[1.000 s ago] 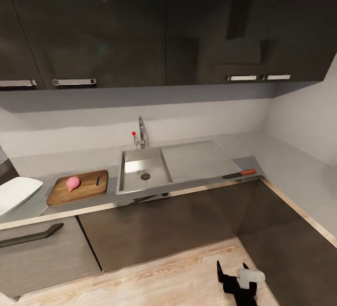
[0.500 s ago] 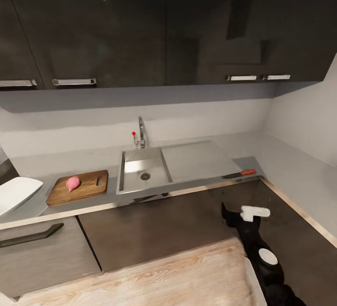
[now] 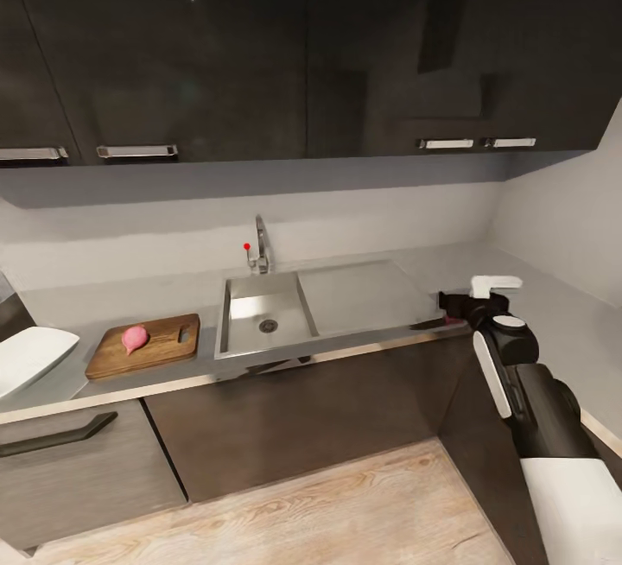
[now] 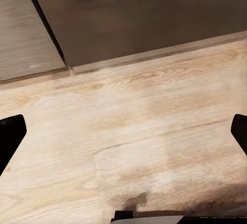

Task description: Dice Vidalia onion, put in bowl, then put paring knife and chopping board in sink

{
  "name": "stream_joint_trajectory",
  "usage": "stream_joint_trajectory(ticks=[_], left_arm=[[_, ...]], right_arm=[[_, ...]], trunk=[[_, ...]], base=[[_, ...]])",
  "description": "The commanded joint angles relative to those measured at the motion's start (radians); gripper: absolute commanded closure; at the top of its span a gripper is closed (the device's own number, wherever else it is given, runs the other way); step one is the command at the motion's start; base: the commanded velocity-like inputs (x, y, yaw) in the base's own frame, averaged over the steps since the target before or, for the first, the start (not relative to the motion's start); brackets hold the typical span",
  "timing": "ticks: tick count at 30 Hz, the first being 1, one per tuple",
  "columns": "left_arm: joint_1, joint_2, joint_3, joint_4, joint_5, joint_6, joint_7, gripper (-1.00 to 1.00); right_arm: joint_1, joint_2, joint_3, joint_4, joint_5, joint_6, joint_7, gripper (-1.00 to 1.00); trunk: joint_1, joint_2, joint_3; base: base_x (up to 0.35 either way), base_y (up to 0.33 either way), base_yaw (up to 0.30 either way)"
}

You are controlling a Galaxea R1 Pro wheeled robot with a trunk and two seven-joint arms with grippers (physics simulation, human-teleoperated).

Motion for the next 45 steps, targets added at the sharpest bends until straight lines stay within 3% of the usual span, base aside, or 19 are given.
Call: stream_joint_trajectory(ticks=[1,3,6,9,18,28,35,39,43,45], left_arm=[[0.0,0.002,-0.008,-0.001,0.007,-0.002,0.009,-1.0],[0.0,0.002,-0.008,-0.001,0.007,-0.001,0.009,-1.0],[0.0,0.002,-0.008,-0.001,0.007,-0.001,0.009,-1.0],[0.0,0.001,-0.008,-0.001,0.007,0.0,0.009,-1.0],[-0.001,0.0,-0.008,-0.001,0.007,0.002,0.009,-1.0],[0.0,0.0,-0.008,-0.001,0.007,0.003,0.009,-1.0],[0.0,0.002,-0.008,-0.001,0.007,0.001,0.009,-1.0],[0.0,0.002,-0.008,-0.001,0.007,0.0,0.009,-1.0],[0.0,0.002,-0.008,-0.001,0.007,0.0,0.009,-1.0],[0.0,0.002,-0.008,-0.002,0.007,-0.001,0.009,-1.0]], right_arm=[[-0.021,-0.019,-0.001,0.037,-0.01,0.007,0.034,-1.0],[-0.042,-0.051,-0.01,0.098,-0.039,0.008,0.161,-1.0],[-0.052,-0.074,-0.033,0.147,-0.07,0.006,0.396,-1.0],[-0.055,-0.082,-0.043,0.16,-0.071,0.004,0.517,-1.0],[-0.055,-0.121,-0.048,0.19,-0.069,0.003,0.648,-1.0],[-0.055,-0.14,-0.048,0.192,-0.042,0.002,0.681,-1.0],[-0.055,-0.142,-0.048,0.192,0.084,0.0,0.785,-1.0],[-0.052,-0.144,-0.049,0.206,0.203,-0.06,0.869,-1.0],[-0.052,-0.162,-0.049,0.259,0.231,-0.149,0.922,-1.0],[-0.052,-0.195,-0.052,0.291,0.238,-0.188,0.981,-1.0]], trunk=[[0.001,-0.002,-0.002],[0.001,-0.002,-0.002],[0.001,-0.002,-0.002],[0.001,-0.002,-0.002],[0.001,-0.002,-0.002],[0.001,-0.002,-0.002],[0.001,-0.002,-0.002],[0.001,-0.002,-0.002],[0.001,-0.002,-0.002],[0.001,-0.002,-0.002]], base=[[0.0,0.0,0.0],[0.0,0.0,0.0],[0.03,-0.007,0.0],[0.146,-0.081,0.0],[0.248,-0.164,0.0],[0.242,-0.21,0.0],[0.03,-0.267,0.0],[0.003,-0.064,0.0],[0.0,-0.01,0.0],[0.0,-0.003,0.0]])
